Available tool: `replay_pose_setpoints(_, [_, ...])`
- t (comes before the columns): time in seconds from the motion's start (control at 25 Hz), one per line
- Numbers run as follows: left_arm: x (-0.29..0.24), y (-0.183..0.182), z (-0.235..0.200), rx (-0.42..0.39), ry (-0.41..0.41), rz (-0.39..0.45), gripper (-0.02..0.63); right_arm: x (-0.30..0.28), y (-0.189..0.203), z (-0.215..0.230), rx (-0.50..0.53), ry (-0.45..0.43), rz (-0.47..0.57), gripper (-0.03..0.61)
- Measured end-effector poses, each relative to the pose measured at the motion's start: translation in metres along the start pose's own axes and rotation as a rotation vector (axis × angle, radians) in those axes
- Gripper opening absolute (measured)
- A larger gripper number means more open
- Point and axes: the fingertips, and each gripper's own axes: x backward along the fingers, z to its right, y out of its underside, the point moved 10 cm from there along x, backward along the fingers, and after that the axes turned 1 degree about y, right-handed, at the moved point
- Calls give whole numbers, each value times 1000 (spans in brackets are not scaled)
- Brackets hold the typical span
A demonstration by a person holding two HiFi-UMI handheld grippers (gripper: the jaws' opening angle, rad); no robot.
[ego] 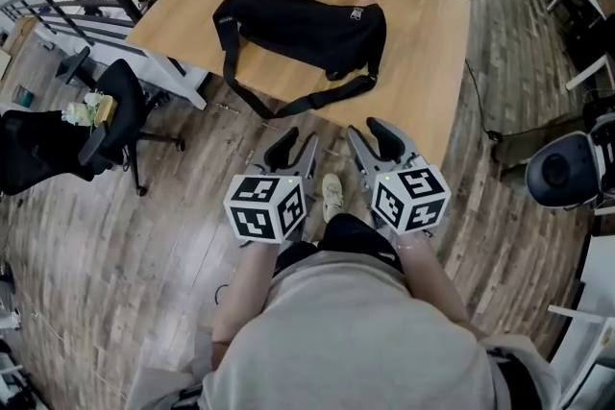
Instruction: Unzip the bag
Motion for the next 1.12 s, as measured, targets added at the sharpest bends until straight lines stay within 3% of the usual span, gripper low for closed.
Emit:
replay_pose_setpoints(0.48, [-115,-63,-18,-38,-19,2,135,-88,-63,79,-13,-45,43,158])
replay_pose_setpoints(1.12, [-218,-87,-25,-28,-1,-24,135,-136,-86,162,-46,-18,29,158])
